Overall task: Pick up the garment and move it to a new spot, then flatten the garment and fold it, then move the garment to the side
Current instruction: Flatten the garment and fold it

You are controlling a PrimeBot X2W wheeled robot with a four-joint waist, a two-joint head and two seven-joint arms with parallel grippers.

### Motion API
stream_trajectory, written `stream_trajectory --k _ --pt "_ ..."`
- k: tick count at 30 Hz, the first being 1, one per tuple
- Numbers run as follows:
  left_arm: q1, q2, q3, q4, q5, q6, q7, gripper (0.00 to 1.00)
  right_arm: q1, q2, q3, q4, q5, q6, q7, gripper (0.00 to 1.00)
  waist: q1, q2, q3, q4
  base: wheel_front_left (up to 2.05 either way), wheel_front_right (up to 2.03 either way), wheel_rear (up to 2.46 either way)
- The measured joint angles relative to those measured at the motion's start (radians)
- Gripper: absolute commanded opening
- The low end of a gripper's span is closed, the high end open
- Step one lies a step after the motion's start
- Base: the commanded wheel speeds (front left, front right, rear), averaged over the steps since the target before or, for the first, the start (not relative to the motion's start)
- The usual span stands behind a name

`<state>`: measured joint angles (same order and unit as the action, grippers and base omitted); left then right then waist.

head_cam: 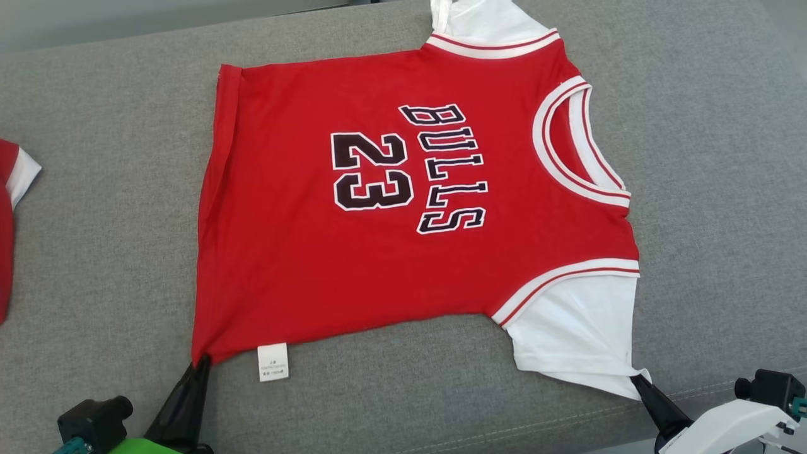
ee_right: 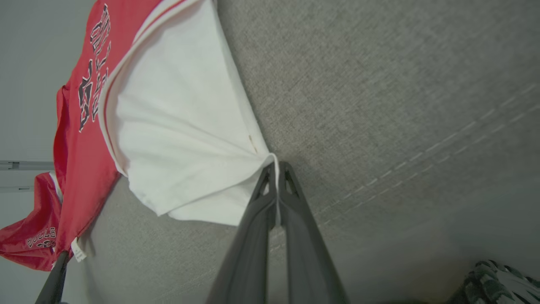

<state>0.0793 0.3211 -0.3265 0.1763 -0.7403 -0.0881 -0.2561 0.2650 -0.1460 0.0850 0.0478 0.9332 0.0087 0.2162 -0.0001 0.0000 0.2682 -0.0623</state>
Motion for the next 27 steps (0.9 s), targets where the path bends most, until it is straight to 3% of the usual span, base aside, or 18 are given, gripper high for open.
stream_trajectory --k 10,22,23,24,25,27 --pt "0.042 0.011 -0.012 -0.074 0.010 -0.019 0.000 0.00 0.005 -0.021 -0.013 -0.120 0.031 0.035 0.006 0.00 0.0000 0.0000 0.007 -0.012 0.00 0.00 0.00" --pt "0.044 0.014 -0.030 -0.011 0.004 -0.028 0.000 0.00 0.006 -0.081 0.025 -0.038 -0.073 0.032 0.034 0.00 0.0000 0.0000 0.001 -0.029 0.00 0.00 0.00" --pt "0.044 0.013 -0.028 -0.004 0.004 -0.028 0.000 0.00 0.003 -0.077 0.027 -0.035 -0.074 0.032 0.029 0.02 0.0000 0.0000 0.001 -0.030 0.00 0.00 0.00" --pt "0.044 0.011 -0.024 0.002 0.004 -0.028 0.000 0.01 0.000 -0.073 0.031 -0.032 -0.081 0.025 0.021 0.17 0.0000 0.0000 0.000 -0.030 0.00 0.00 0.00" --pt "0.044 0.009 -0.015 0.007 0.004 -0.028 0.000 0.14 -0.005 -0.071 0.038 -0.029 -0.090 0.024 0.019 0.24 0.0000 0.0000 0.000 -0.030 0.00 0.00 0.00" --pt "0.042 0.002 0.007 0.010 0.004 -0.028 0.000 0.24 -0.019 -0.070 0.050 -0.022 -0.116 0.024 0.000 0.45 0.0000 0.0000 -0.003 -0.029 0.00 0.00 0.00"
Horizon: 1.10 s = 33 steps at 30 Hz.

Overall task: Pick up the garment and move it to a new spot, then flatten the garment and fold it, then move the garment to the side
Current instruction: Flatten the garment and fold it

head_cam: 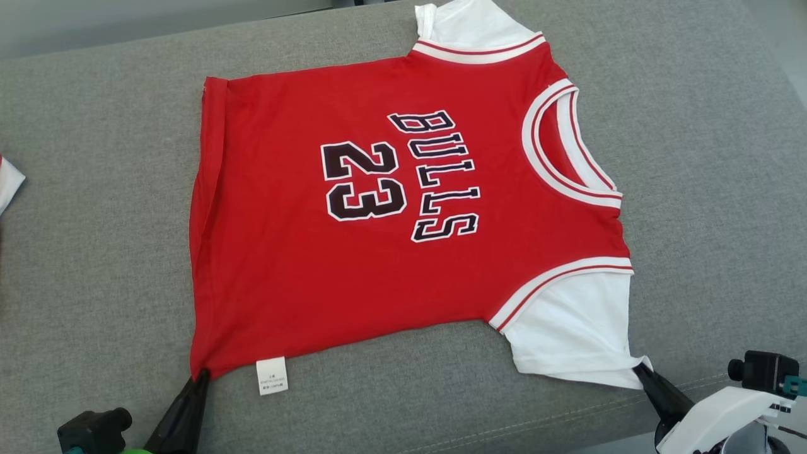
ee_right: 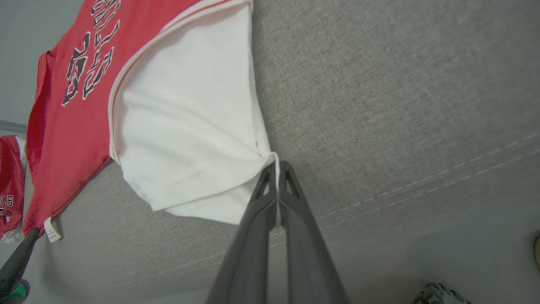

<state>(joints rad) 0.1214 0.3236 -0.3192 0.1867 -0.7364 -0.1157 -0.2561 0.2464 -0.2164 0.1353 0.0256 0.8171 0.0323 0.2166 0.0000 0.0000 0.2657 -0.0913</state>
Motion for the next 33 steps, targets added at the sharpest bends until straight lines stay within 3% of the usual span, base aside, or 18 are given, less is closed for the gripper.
stream_trajectory --k 2,4,5,7,8,14,21,33 --pt "-0.005 -0.014 0.019 0.006 0.000 0.000 0.000 0.32 -0.016 -0.006 0.004 0.012 -0.053 -0.008 -0.025 0.55 0.0000 0.0000 -0.005 0.001 0.00 0.00 0.00" --pt "-0.008 -0.034 0.030 0.015 0.000 0.000 0.000 0.44 -0.032 -0.001 0.004 0.018 -0.077 -0.015 -0.049 0.99 0.0000 0.0000 -0.013 0.003 0.00 0.00 0.00" --pt "-0.011 -0.041 0.031 0.024 0.000 0.000 0.000 0.49 -0.039 0.002 0.007 0.022 -0.089 -0.019 -0.059 1.00 0.0000 0.0000 -0.017 0.004 0.00 0.00 0.00" --pt "-0.014 -0.055 0.032 0.036 0.000 0.000 0.000 0.88 -0.044 0.002 0.021 0.032 -0.107 -0.025 -0.066 1.00 0.0000 0.0001 -0.028 0.005 0.00 0.00 0.00" --pt "-0.014 -0.061 0.031 0.043 0.000 0.000 0.000 1.00 -0.044 0.004 0.027 0.040 -0.110 -0.026 -0.066 1.00 0.0000 0.0001 -0.033 0.006 0.00 0.00 0.00" --pt "-0.012 -0.071 0.017 0.107 -0.022 0.000 0.000 1.00 -0.035 0.015 0.046 0.071 -0.127 -0.040 -0.067 1.00 0.0000 0.0000 -0.068 0.010 0.00 0.00 0.00" --pt "0.002 -0.080 0.013 0.137 -0.067 -0.008 0.009 1.00 0.001 -0.017 0.038 0.077 -0.145 -0.053 -0.067 1.00 0.0000 0.0001 -0.107 0.011 0.00 0.00 0.00" --pt "-0.010 -0.055 0.111 0.093 -0.049 0.002 0.007 1.00 -0.045 -0.097 -0.011 -0.042 -0.327 -0.095 -0.226 1.00 0.0000 0.0000 -0.172 0.020 0.00 0.00 0.00"
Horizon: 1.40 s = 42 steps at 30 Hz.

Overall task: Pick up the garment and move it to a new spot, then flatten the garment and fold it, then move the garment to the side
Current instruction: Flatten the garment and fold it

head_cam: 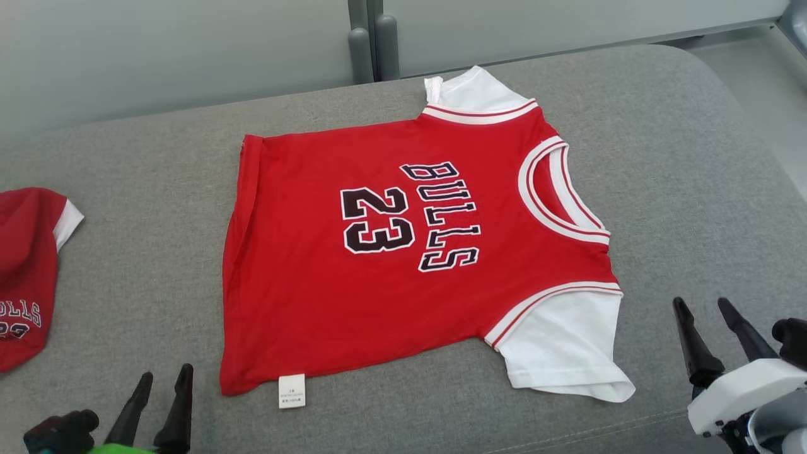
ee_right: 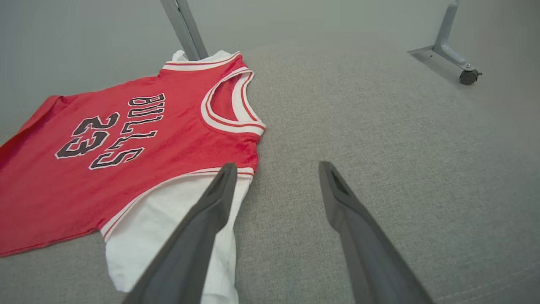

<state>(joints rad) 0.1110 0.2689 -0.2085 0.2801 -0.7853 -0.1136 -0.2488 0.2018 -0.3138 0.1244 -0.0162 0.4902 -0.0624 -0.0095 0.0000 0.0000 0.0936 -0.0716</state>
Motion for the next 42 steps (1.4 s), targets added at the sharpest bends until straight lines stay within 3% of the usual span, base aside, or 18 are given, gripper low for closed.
stream_trajectory --k 10,18,28,37,42 --pt "-0.073 -0.012 0.052 -0.079 0.066 0.015 -0.003 1.00 -0.062 0.001 0.050 -0.041 -0.146 -0.010 -0.128 1.00 0.0000 0.0000 -0.054 0.025 0.00 0.00 0.00" --pt "-0.070 -0.028 0.082 -0.097 0.094 0.027 -0.003 1.00 -0.085 0.032 0.080 0.002 -0.179 -0.020 -0.167 1.00 0.0000 0.0000 -0.075 0.024 0.00 0.00 0.00" --pt "-0.068 -0.030 0.051 -0.091 0.194 0.026 -0.003 1.00 -0.140 0.067 0.084 0.109 -0.209 -0.037 -0.212 1.00 0.0000 0.0000 -0.065 0.015 0.00 0.00 0.00" --pt "-0.070 -0.094 -0.021 -0.062 0.241 0.017 -0.003 1.00 -0.151 0.107 0.077 0.189 -0.211 -0.045 -0.231 1.00 0.0000 0.0000 -0.081 0.043 0.00 0.00 0.00" --pt "-0.071 -0.100 -0.001 -0.061 0.253 0.017 -0.003 1.00 -0.150 0.128 0.076 0.210 -0.211 -0.045 -0.234 1.00 0.0000 0.0000 -0.084 0.061 0.00 0.00 0.00"
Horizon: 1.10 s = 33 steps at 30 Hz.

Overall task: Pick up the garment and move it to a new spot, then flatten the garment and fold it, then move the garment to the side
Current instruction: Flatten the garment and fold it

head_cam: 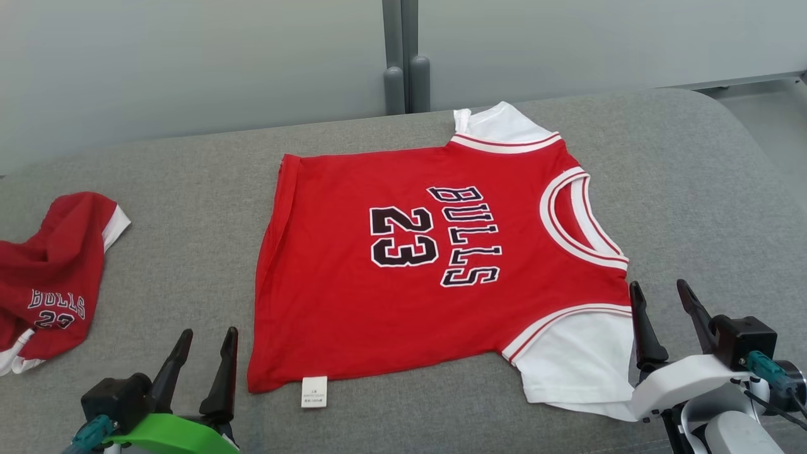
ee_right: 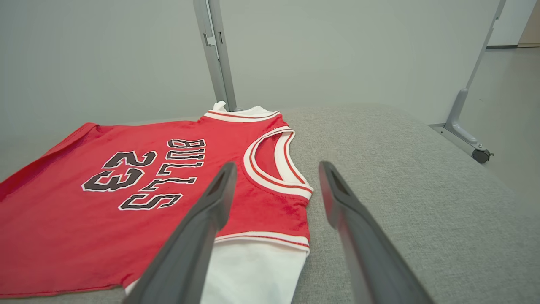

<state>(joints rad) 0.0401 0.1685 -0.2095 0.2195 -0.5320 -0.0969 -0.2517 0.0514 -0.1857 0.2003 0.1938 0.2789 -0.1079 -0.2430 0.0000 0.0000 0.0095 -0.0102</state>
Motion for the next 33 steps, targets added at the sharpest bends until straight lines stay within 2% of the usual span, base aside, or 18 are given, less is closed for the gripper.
stream_trajectory --k 11,18,26,33 --pt "0.002 -0.018 0.040 0.014 0.014 0.000 0.000 1.00 -0.001 0.008 -0.012 0.025 -0.008 -0.001 -0.004 1.00 0.0000 0.0000 0.004 0.004 0.00 0.00 0.00" --pt "0.005 -0.023 0.033 0.025 0.034 -0.005 0.000 1.00 0.000 0.020 -0.010 0.030 -0.025 0.001 -0.007 1.00 0.0000 0.0000 0.014 0.003 0.00 0.00 0.00" --pt "0.041 -0.057 0.007 0.030 0.049 -0.009 0.000 1.00 0.038 0.044 0.010 0.059 -0.028 0.010 -0.007 1.00 0.0000 0.0000 0.059 -0.003 0.00 0.00 0.00" --pt "0.037 -0.060 0.005 0.024 0.071 -0.010 0.000 1.00 0.061 0.060 0.000 0.094 -0.028 0.010 -0.007 1.00 0.0000 0.0000 0.109 -0.009 0.00 0.00 0.00"
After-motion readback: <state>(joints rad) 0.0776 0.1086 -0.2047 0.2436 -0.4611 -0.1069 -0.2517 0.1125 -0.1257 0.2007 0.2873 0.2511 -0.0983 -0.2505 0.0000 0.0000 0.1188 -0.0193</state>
